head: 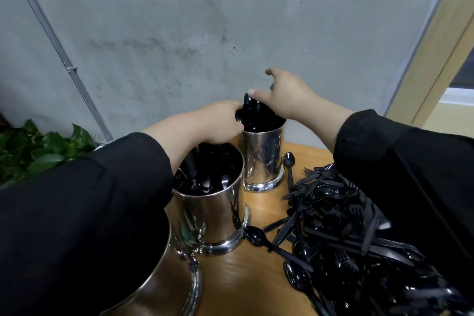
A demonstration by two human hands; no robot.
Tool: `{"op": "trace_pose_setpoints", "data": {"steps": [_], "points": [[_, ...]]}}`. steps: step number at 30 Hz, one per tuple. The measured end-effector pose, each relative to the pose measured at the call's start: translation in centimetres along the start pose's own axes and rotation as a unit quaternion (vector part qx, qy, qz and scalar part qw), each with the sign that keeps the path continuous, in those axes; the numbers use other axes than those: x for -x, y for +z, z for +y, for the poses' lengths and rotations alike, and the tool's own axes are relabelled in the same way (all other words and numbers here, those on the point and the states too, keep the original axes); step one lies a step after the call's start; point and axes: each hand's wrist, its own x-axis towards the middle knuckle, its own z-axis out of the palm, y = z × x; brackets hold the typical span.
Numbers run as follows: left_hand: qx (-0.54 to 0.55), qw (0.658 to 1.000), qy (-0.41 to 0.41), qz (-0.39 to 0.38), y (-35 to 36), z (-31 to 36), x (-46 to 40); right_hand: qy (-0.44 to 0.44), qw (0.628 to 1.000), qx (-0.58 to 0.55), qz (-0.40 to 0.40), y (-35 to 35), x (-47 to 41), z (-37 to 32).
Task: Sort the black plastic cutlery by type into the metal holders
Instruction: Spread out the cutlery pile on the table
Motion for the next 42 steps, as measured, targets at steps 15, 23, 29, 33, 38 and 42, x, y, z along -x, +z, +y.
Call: {"op": "trace_pose_setpoints", "data": {"steps": [15,23,29,33,38,42], "points": [[0.145,0.972,0.079,0.168,6.2,9.2,12.9,-0.009,0.999,-0.014,0.048,-1.5,28.3,10.0],[0.037,0.997,0.013,0.061,21.9,7.0,17.4,0.028,0.994,0.098,0.03,1.1,42.0,13.8],[-0.006,0.999,0.012,0.029,25.8,8.7,18.5,0.064,0.991,0.108,0.046,2.8,44.5,15.1],[0.009,0.998,0.006,0.064,27.4,11.5,19.2,0.08,0.991,0.093,0.057,2.8,44.3,15.3],[0.064,0.995,0.025,0.067,27.8,12.2,19.5,0.101,0.991,0.042,0.076,2.7,44.3,16.0],[0.165,0.982,0.023,0.085,27.3,12.0,20.1,0.108,0.99,0.007,0.093,2.6,44.3,16.4]]}}
